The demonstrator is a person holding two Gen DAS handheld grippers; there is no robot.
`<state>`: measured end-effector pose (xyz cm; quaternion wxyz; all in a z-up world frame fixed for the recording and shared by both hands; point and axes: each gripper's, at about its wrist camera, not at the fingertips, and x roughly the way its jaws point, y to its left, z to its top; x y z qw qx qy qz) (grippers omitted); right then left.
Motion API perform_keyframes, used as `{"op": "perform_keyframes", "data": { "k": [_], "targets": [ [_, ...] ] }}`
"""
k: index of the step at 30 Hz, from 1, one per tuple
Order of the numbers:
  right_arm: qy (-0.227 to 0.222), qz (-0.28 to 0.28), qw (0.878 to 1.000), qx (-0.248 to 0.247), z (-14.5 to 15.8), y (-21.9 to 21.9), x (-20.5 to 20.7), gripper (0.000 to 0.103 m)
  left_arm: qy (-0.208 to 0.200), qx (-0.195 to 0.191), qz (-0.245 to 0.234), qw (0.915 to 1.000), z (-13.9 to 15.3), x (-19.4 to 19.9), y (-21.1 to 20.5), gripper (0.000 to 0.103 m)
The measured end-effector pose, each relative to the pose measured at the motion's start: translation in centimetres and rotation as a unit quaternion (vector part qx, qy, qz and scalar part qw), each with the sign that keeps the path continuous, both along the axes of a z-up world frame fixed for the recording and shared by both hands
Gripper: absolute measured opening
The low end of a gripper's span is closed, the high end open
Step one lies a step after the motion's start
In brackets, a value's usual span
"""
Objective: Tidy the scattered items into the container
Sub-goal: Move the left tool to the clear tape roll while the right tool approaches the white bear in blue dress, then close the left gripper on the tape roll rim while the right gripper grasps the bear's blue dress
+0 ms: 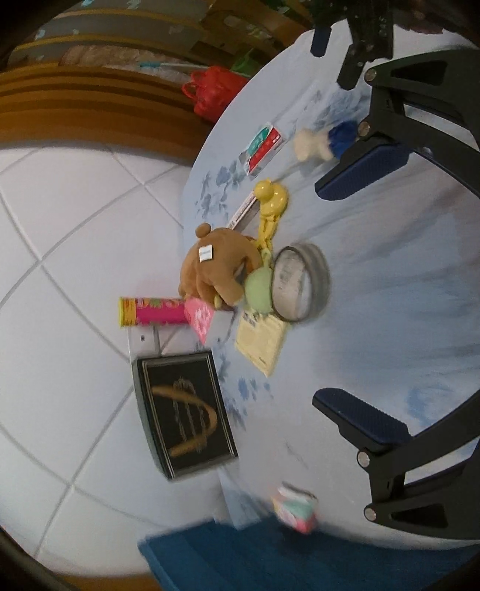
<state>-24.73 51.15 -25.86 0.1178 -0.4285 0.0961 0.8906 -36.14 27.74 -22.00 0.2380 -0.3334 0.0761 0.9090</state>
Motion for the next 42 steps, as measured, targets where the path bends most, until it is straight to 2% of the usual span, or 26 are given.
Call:
{"op": "perform_keyframes", "data": {
  "k": [4,6,11,16,17,18,20,22,25,27,28,29,31,32,33,34,35,37,42],
  "targets": [
    [-0.008,-0.013,1.0,-0.012,-1.6,0.9,-2.4,0.102,-0.01,-0.006,-0.039,0.9992,-2.0,-4.0,2.1,0.103],
    [-0.012,-0.015,1.0,-0.012,-2.1,1.0,-3.5,0.102,-0.018,-0.021,-0.051,0.9983,-3.2,-5.8,2.9,0.103],
    [-0.025,-0.012,1.0,-0.011,-3.9,1.1,-5.5,0.102,-0.04,-0.038,-0.036,0.9978,-5.8,-9.7,3.1,0.103],
    [-0.04,-0.015,0.999,-0.018,-5.8,1.5,-6.5,0.102,-0.085,-0.065,-0.014,0.9942,-9.1,-12.8,3.6,0.102],
    [-0.043,-0.017,0.999,-0.018,-6.1,1.6,-6.7,0.102,-0.088,-0.074,-0.012,0.9932,-9.7,-13.2,4.0,0.096],
    [-0.046,-0.02,0.999,-0.018,-6.4,1.7,-6.8,0.102,-0.093,-0.083,-0.011,0.9922,-10.3,-13.6,4.2,0.081],
    [-0.049,-0.02,0.998,-0.015,-6.9,1.7,-7.1,0.102,-0.106,-0.095,-0.006,0.9898,-11.5,-14.3,4.4,0.066],
    [-0.051,-0.016,0.999,-0.01,-7.2,1.5,-7.4,0.098,-0.116,-0.075,-0.007,0.9903,-11.9,-14.8,4.0,0.065],
    [-0.056,-0.011,0.998,-0.011,-7.9,1.4,-7.7,0.092,-0.112,-0.077,-0.015,0.9906,-11.9,-14.6,4.0,0.065],
    [-0.059,-0.008,0.998,-0.014,-8.3,1.2,-8.0,0.086,-0.112,-0.069,-0.027,0.9909,-12.0,-14.2,4.0,0.05],
    [-0.061,-0.008,0.998,-0.012,-8.5,1.1,-8.1,0.085,-0.111,-0.068,-0.032,0.991,-11.9,-14.0,4.1,0.046],
    [-0.064,-0.004,0.998,-0.011,-8.7,0.8,-8.3,0.081,-0.108,-0.068,-0.037,0.9911,-11.8,-13.8,4.2,0.039],
    [-0.07,0.003,0.997,-0.008,-9.1,0.4,-8.7,0.075,-0.105,-0.066,-0.044,0.9914,-11.7,-13.4,4.2,0.038],
    [-0.072,0.008,0.997,0.002,-9.2,-0.1,-9.0,0.068,-0.104,-0.064,-0.045,0.9916,-11.6,-13.3,4.1,0.037],
    [-0.071,0.014,0.997,0.015,-9.1,-0.5,-9.2,0.056,-0.102,-0.062,-0.046,0.9917,-11.5,-13.2,4.0,0.026],
    [-0.069,0.02,0.997,0.022,-9.1,-0.9,-9.2,0.051,-0.103,-0.061,-0.043,0.9919,-11.4,-13.2,3.7,0.019],
    [-0.066,0.026,0.997,0.027,-9.0,-1.3,-9.3,0.041,-0.104,-0.059,-0.043,0.9919,-11.4,-13.2,3.5,0.015],
    [-0.058,0.032,0.998,0.021,-8.8,-1.6,-9.1,0.036,-0.099,-0.063,-0.044,0.9921,-11.4,-12.9,3.2,0.015],
    [-0.029,0.016,0.999,-0.002,-7.4,-0.6,-7.8,0.034,-0.084,-0.071,-0.053,0.9925,-11.0,-11.6,3.1,0.015]
  ]
}}
